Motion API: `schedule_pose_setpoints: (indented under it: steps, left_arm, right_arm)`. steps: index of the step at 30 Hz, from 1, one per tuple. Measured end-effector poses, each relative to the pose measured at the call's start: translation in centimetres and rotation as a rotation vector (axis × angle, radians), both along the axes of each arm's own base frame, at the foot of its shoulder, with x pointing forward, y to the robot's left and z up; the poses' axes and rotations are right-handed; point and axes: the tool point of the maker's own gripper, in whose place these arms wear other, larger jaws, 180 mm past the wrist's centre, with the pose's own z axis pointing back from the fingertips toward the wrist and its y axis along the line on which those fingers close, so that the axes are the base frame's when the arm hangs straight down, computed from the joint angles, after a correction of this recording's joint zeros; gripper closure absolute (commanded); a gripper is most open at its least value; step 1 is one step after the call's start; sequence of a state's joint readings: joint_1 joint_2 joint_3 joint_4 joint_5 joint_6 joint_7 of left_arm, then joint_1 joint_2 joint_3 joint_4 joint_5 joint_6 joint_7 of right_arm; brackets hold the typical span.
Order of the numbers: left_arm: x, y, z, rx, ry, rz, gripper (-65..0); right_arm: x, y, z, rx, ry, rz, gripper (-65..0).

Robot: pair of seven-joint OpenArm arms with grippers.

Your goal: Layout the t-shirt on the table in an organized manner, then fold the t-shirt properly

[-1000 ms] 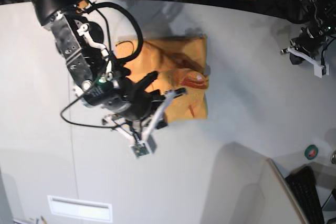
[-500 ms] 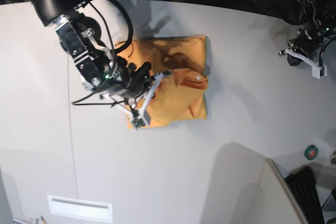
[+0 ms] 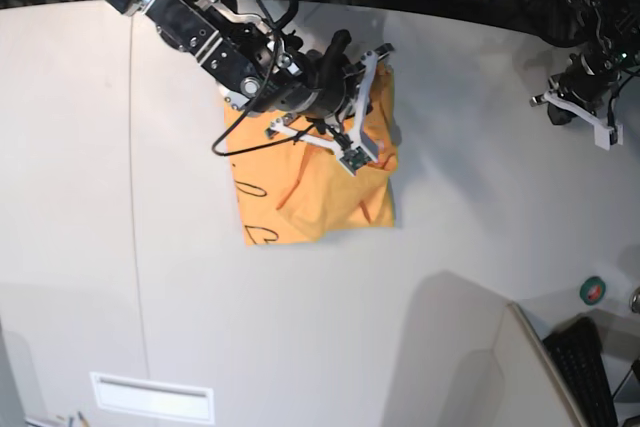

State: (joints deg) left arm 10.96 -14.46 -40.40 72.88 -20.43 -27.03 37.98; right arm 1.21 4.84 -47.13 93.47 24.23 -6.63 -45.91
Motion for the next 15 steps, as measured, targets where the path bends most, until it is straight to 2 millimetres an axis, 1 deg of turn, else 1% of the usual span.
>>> schedule_pose_setpoints:
  steps: [3,5,6,7,9,10,12,15]
  left_arm:
    - [0.0,0.0,0.0,0.0,0.0,0.0,0.0]
    - [0.0,0.1,0.0,0.002,0.001,0.0,0.0]
    - [0.0,0.1,0.0,0.002,0.001,0.0,0.0]
    - [0.0,0.1,0.1,0.002,0.0,0.0,0.0]
    - [0.1,0.1,0.1,0.005,0.0,-0.001,0.0]
    - [0.1,0.2,0.1,0.009,0.003,-0.003,0.0]
    - [0.0,0.2,0.1,0.009,0.003,-0.003,0.0]
    - [0.0,0.1,0.0,0.006,0.003,-0.002,0.0]
  right_arm:
    - [-1.0,0.7,0.8,-0.001,0.025,0.036,0.0]
    - [-0.5,0.8,2.1,0.027,-0.003,0.029,0.0]
    - [0.3,0.5,2.7,0.044,-0.004,0.0,0.0]
    - [1.7,-0.2,3.0,0.047,-0.011,-0.058,0.0]
    - [5.0,-2.6,3.2,0.019,-0.046,-0.169,0.0]
    - [6.3,-3.6,3.0,0.001,-0.058,-0.2,0.0]
    - [7.3,-4.9,2.0,-0.033,-0.054,-0.223,0.0]
    - [7.0,-6.0,-0.3,-0.091,0.003,-0.232,0.0]
